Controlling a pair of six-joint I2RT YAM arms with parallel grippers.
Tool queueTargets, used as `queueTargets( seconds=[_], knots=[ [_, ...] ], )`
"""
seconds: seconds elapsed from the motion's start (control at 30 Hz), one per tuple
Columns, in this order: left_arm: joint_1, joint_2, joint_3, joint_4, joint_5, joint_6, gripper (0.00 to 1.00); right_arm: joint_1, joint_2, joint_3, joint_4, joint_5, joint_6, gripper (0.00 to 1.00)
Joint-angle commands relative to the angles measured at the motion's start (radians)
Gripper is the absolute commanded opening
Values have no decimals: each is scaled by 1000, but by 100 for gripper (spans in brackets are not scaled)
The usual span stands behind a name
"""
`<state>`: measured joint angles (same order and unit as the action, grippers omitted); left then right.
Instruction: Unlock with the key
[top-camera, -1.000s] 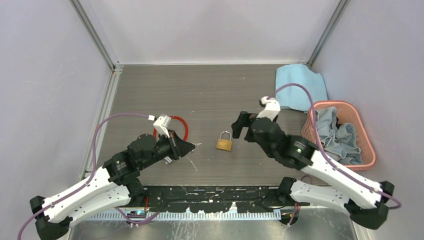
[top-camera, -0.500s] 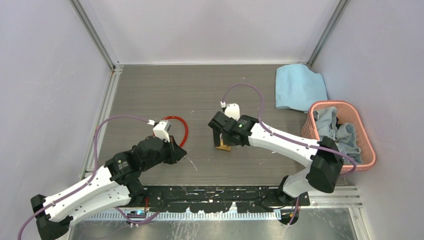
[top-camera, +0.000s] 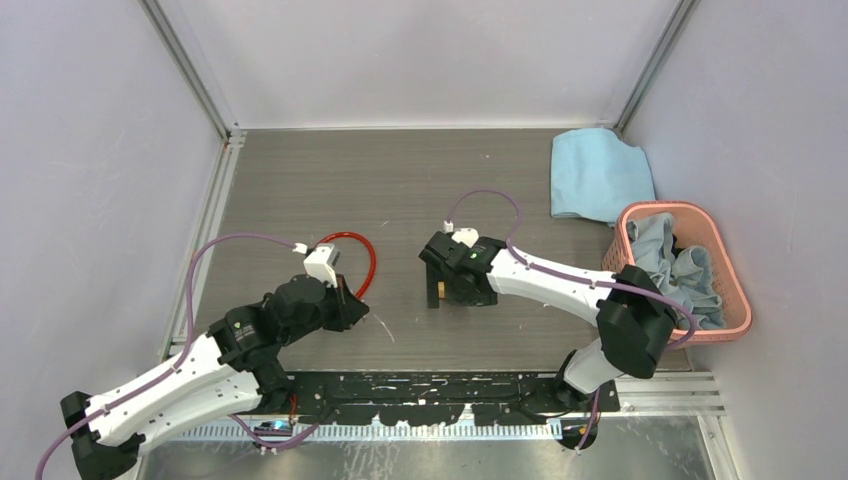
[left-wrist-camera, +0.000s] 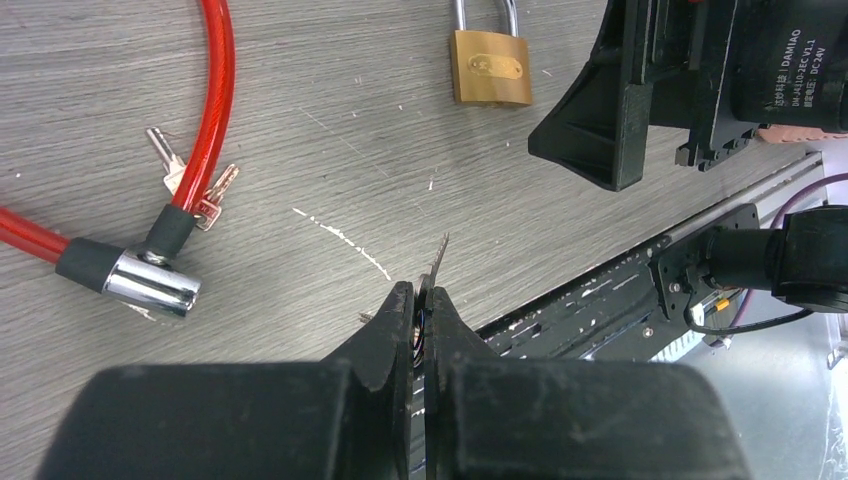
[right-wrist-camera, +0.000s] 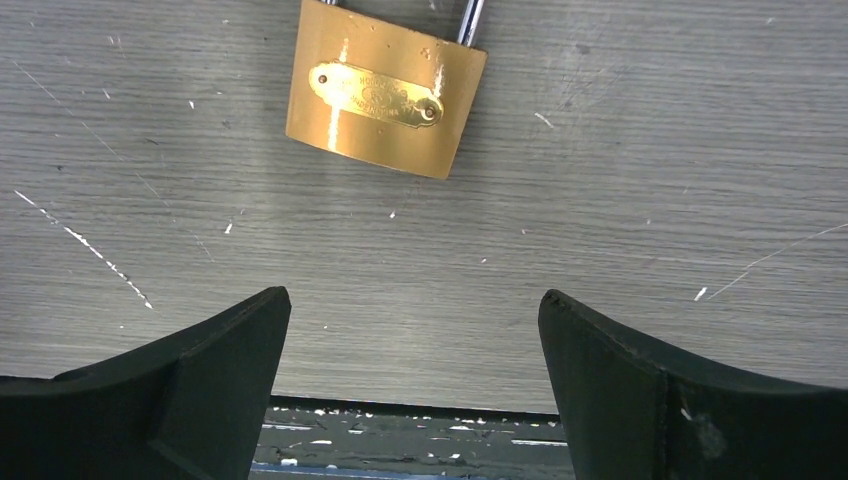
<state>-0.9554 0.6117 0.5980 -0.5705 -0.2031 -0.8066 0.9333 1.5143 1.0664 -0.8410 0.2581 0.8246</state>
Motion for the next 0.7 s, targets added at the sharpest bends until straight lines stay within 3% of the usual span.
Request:
queueTargets(
  seconds=[0.0,0.43,0.67],
  knots=[
    [-3,-2,0,12,-26,6,0,-9,4,-12,58,-41,28,100],
    [-1,26,-7,30,-19,3,0,-20,34,-36,110,-30,68,100],
    [-2,34,-17,53,-9,0,0,-117,55,-57,187,-68,107,100]
  ],
)
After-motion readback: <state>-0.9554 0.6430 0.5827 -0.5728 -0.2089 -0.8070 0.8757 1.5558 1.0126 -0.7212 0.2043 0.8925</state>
